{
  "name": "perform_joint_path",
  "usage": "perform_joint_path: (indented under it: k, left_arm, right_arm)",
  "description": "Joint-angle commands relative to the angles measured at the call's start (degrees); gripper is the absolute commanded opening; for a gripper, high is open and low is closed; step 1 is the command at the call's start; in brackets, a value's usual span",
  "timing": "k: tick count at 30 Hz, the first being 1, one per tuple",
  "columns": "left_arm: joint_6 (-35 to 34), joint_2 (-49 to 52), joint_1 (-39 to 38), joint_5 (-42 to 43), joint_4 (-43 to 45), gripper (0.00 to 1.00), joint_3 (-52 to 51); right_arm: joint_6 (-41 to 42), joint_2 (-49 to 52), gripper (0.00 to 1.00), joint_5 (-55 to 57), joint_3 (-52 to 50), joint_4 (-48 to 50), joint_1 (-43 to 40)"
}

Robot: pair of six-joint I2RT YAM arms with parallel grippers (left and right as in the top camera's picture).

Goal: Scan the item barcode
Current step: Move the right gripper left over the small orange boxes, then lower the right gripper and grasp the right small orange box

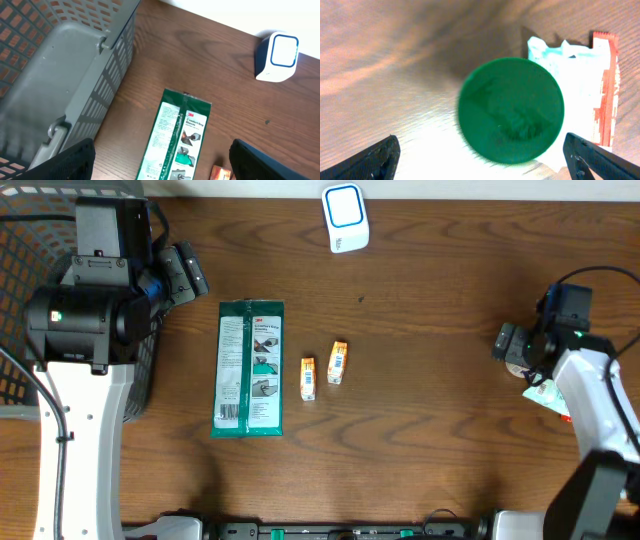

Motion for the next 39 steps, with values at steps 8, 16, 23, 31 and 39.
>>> perform_joint_path:
  k: [8, 16, 23, 31, 39]
  left_arm:
    - [0.5, 0.1, 0.2, -0.3, -0.2, 0.86, 0.0]
    - [0.5, 0.1, 0.2, -0.3, -0.2, 0.86, 0.0]
    - [0.5, 0.1, 0.2, -0.3, -0.2, 0.86, 0.0]
    - [0.5, 0.1, 0.2, -0.3, -0.2, 0.86, 0.0]
    - [0.5, 0.1, 0.2, -0.3, -0.2, 0.86, 0.0]
  right_arm:
    - [3.8, -3.7, 0.99, -24.3, 0.0, 1.0, 5.3]
    - [8.9, -3.4, 0.99, -34.0, 0.0, 10.2, 18.0]
    - [13.3, -0.5, 0.93, -25.0, 0.0, 16.5, 32.2]
    - [16.9, 6.4, 0.89, -8.5, 0.0, 21.2, 44.3]
    - [20.4, 12.7, 0.75, -6.1, 0.0, 23.5, 46.8]
